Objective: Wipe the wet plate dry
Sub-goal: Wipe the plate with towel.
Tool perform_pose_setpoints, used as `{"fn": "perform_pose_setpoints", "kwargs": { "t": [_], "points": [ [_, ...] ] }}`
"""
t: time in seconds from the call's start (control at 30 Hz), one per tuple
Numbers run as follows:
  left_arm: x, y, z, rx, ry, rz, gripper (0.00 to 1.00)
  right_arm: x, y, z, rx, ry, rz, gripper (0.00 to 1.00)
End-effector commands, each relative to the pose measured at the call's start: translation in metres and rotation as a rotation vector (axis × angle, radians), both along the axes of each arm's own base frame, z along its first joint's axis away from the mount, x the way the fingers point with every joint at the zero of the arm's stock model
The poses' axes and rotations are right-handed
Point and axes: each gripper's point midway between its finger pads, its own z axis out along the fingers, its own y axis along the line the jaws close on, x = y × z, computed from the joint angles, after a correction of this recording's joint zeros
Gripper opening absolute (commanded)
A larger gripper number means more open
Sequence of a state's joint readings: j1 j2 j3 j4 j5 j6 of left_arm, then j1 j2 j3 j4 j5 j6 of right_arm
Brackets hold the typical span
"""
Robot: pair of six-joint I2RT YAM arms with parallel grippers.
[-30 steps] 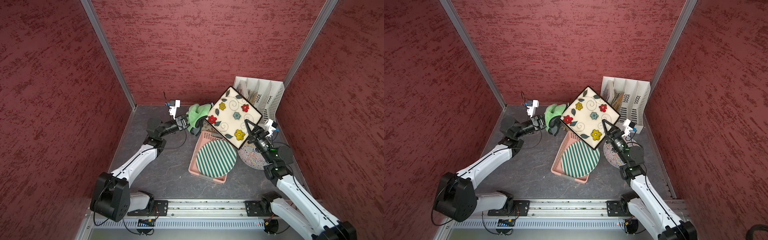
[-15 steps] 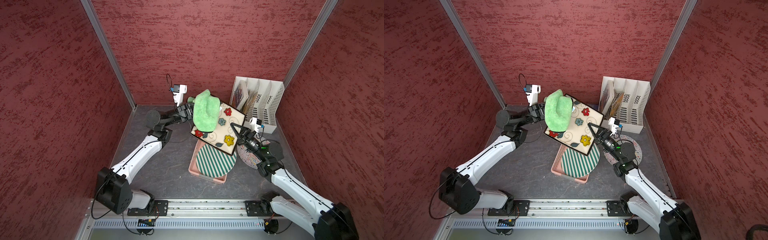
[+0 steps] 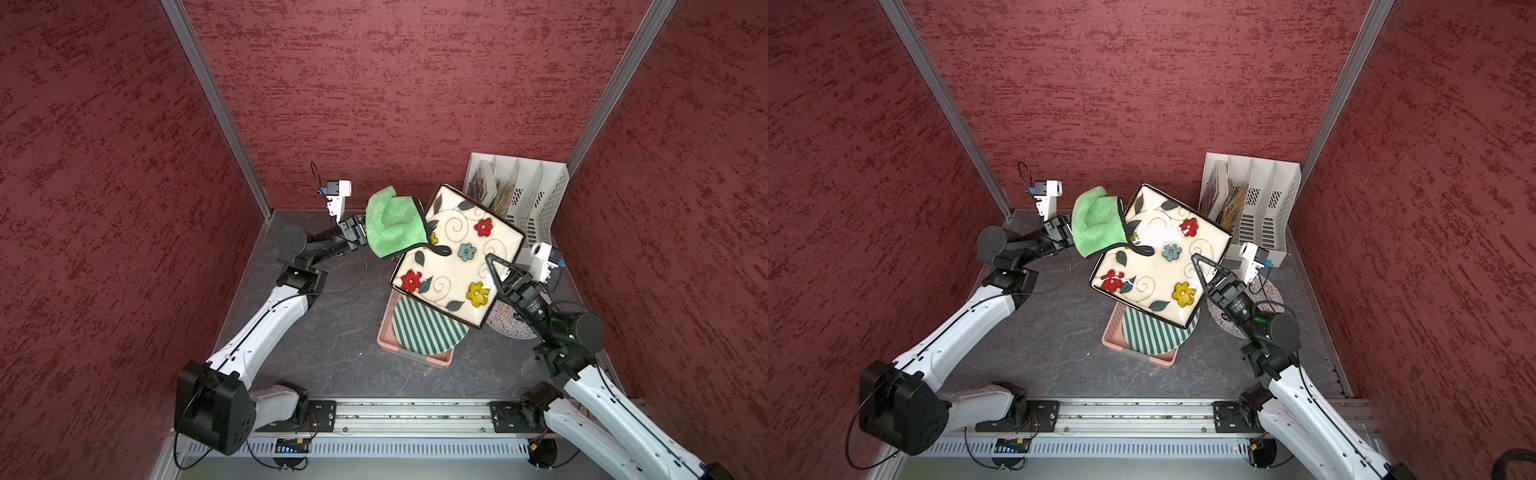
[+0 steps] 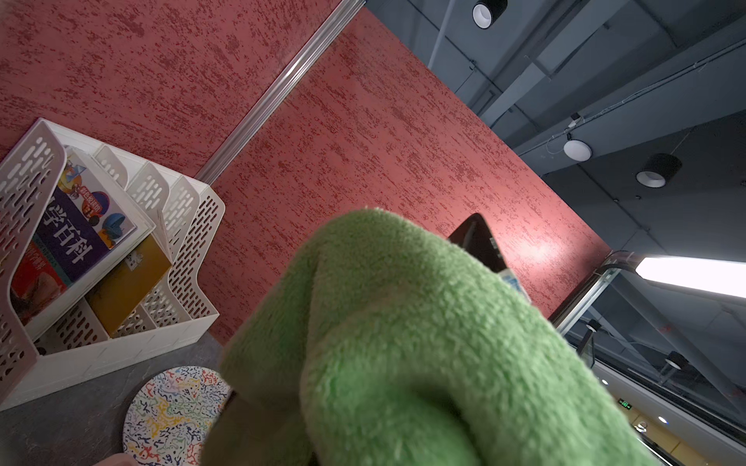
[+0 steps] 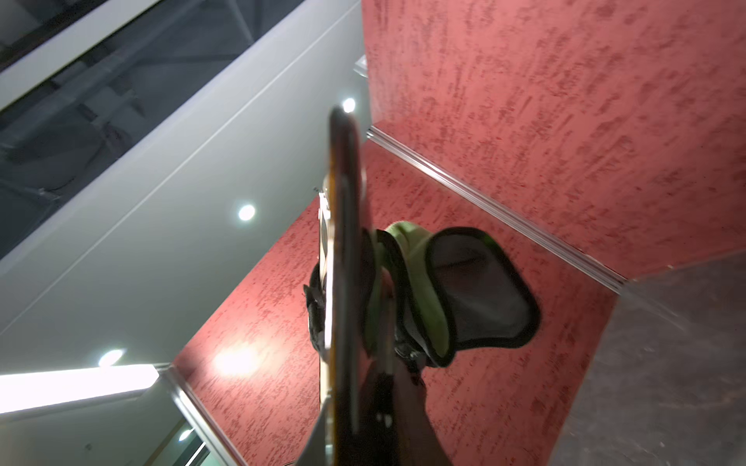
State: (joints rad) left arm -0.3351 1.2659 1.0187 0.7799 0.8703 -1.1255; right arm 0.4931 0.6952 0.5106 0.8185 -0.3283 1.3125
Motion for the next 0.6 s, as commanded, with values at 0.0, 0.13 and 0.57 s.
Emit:
{"fn": "perform_pose_setpoints", "kwargs": {
  "t": [0.0, 0.13, 0.57],
  "points": [
    [-0.004, -0.014, 0.003, -0.029, -0.009, -0.074, 0.00, -0.021, -0.013, 0.051, 0.158, -0.157, 0.030, 0.00],
    [-0.034, -0.038, 0.025, -0.059, -0.088, -0.230, 0.00, -0.004, 0.002, 0.040, 0.123, -0.101, 0.057, 0.00],
    [-0.110, -0.119, 0.013, -0.054, -0.124, -0.487, 0.00, 0.041, 0.022, 0.065, 0.215, -0.080, 0.039, 0.00]
  ]
}}
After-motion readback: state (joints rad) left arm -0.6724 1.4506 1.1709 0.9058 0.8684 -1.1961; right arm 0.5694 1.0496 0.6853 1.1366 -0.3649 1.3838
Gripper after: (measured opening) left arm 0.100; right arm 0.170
